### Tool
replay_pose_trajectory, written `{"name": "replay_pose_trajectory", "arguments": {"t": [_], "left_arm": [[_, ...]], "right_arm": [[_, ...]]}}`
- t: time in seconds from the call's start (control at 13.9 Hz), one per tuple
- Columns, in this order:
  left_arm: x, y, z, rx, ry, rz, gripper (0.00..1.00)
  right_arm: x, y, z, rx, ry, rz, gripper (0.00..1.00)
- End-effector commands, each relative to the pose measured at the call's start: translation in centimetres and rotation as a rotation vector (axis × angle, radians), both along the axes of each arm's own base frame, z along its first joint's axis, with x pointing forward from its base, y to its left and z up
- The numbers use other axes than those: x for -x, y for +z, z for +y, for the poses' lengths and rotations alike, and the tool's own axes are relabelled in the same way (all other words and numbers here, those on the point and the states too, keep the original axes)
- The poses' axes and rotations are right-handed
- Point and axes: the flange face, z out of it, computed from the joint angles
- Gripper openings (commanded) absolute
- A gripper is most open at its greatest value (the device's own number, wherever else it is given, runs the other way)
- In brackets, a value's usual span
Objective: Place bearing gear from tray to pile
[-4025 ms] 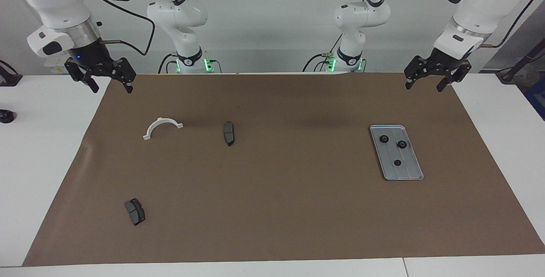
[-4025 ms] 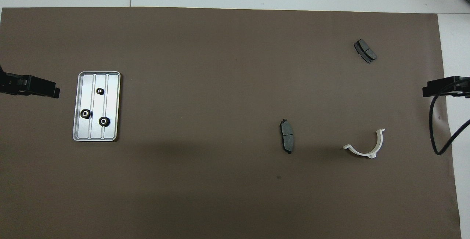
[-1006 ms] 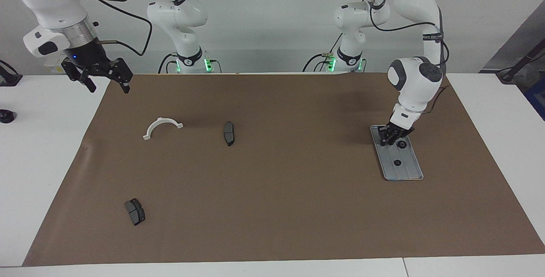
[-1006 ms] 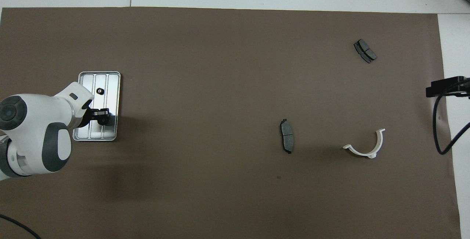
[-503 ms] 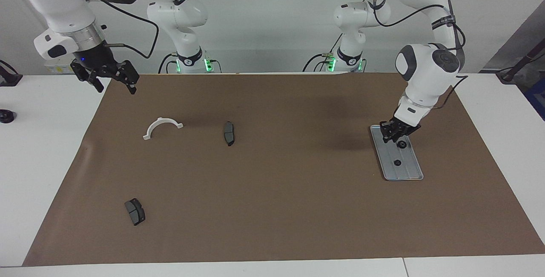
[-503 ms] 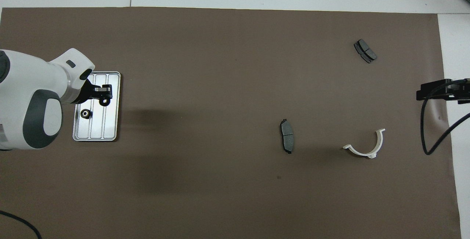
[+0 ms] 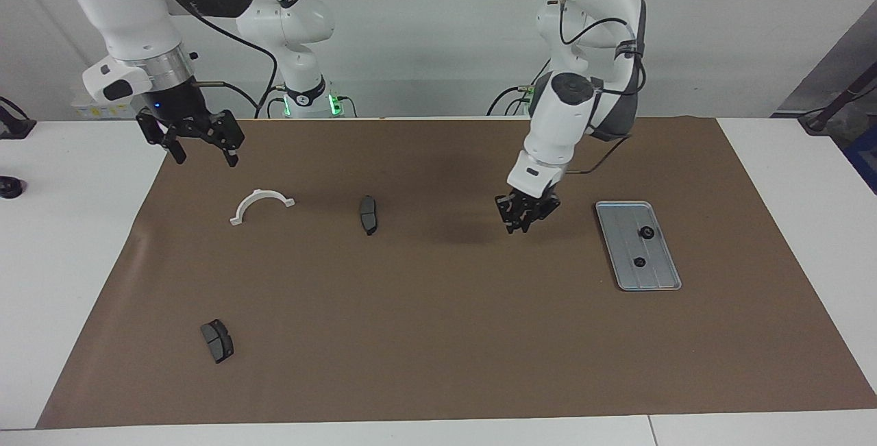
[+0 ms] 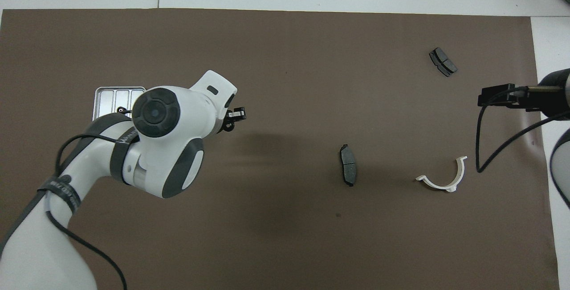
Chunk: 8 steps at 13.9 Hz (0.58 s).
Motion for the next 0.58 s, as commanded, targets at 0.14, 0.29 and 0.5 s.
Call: {"name": "replay_pose_trajectory", "arguments": {"t": [0.14,0.29,0.5], "left_arm": [[-1.5,-4.1,-10.4,0.030,0.071,-0.082,0.00],[-0.4,-5.5,-11.3,0.043,0.053,-0.088,0.00],[1.4,-7.6,-11.5,0.050,0.033,-0.086,0.17]], "right_arm": [[-5.8,-8.9,10.2,-0.003,-0.022,-0.027,1.00],[-8.1,-10.9,11.8,-0.012,-0.037,-0.065,1.00],[-9.2,-13.0,14.4,-0.027,-0.024,-0.116,1.00]]}}
